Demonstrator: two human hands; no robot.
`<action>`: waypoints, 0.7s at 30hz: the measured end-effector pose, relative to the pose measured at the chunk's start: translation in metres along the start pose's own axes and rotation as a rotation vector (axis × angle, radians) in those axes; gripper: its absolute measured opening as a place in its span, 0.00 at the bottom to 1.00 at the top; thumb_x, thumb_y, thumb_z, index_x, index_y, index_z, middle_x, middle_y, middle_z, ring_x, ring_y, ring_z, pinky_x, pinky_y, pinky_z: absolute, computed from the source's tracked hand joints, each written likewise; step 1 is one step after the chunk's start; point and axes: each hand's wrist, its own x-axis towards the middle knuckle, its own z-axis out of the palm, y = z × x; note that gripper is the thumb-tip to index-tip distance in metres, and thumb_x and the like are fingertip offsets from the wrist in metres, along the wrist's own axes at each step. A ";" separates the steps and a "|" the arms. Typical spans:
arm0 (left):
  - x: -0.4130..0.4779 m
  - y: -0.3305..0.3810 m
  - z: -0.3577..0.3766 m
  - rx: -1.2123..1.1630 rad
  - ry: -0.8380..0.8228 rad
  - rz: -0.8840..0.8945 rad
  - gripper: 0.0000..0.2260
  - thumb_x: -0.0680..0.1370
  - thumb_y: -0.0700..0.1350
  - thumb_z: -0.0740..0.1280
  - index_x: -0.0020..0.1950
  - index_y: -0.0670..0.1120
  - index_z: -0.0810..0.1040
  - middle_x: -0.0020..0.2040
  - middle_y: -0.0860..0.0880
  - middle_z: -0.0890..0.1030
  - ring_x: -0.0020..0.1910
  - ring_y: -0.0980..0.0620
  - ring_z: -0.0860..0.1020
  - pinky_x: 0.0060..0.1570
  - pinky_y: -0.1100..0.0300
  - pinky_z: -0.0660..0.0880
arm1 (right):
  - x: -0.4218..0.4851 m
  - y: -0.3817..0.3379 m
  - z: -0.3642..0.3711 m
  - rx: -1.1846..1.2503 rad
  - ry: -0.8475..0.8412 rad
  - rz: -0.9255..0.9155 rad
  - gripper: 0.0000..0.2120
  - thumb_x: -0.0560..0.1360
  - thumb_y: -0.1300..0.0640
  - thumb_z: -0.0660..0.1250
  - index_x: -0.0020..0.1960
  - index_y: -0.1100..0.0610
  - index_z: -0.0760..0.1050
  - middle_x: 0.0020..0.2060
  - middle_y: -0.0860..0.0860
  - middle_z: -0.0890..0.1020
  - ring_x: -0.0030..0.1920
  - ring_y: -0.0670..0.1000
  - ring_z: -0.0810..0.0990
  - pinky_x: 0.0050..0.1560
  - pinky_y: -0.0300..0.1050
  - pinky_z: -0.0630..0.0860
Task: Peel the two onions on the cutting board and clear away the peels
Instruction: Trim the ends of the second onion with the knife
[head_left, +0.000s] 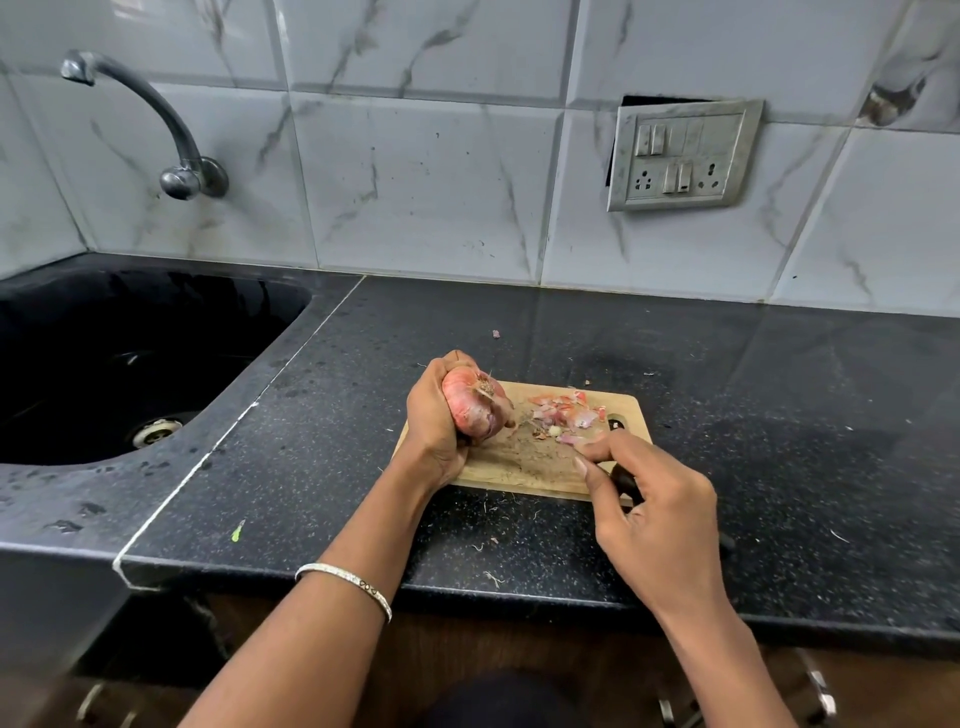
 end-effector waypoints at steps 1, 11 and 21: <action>-0.001 0.000 0.000 -0.003 0.003 0.000 0.15 0.82 0.42 0.53 0.37 0.42 0.70 0.23 0.48 0.73 0.19 0.52 0.74 0.20 0.62 0.73 | 0.000 0.001 0.000 0.003 -0.003 -0.004 0.08 0.72 0.65 0.76 0.47 0.54 0.81 0.42 0.42 0.84 0.40 0.45 0.82 0.38 0.44 0.80; -0.001 0.000 -0.001 -0.023 -0.043 0.004 0.15 0.81 0.40 0.52 0.35 0.42 0.68 0.25 0.45 0.71 0.20 0.49 0.73 0.20 0.62 0.72 | 0.000 0.000 0.000 -0.020 0.021 0.052 0.11 0.70 0.67 0.76 0.45 0.53 0.80 0.40 0.42 0.83 0.39 0.48 0.82 0.36 0.50 0.80; 0.002 -0.001 -0.005 0.015 -0.085 0.012 0.14 0.80 0.42 0.52 0.37 0.41 0.69 0.27 0.42 0.72 0.21 0.44 0.74 0.21 0.61 0.73 | 0.002 -0.005 0.002 -0.110 0.029 0.043 0.12 0.68 0.69 0.76 0.45 0.55 0.80 0.40 0.43 0.83 0.39 0.49 0.80 0.36 0.45 0.76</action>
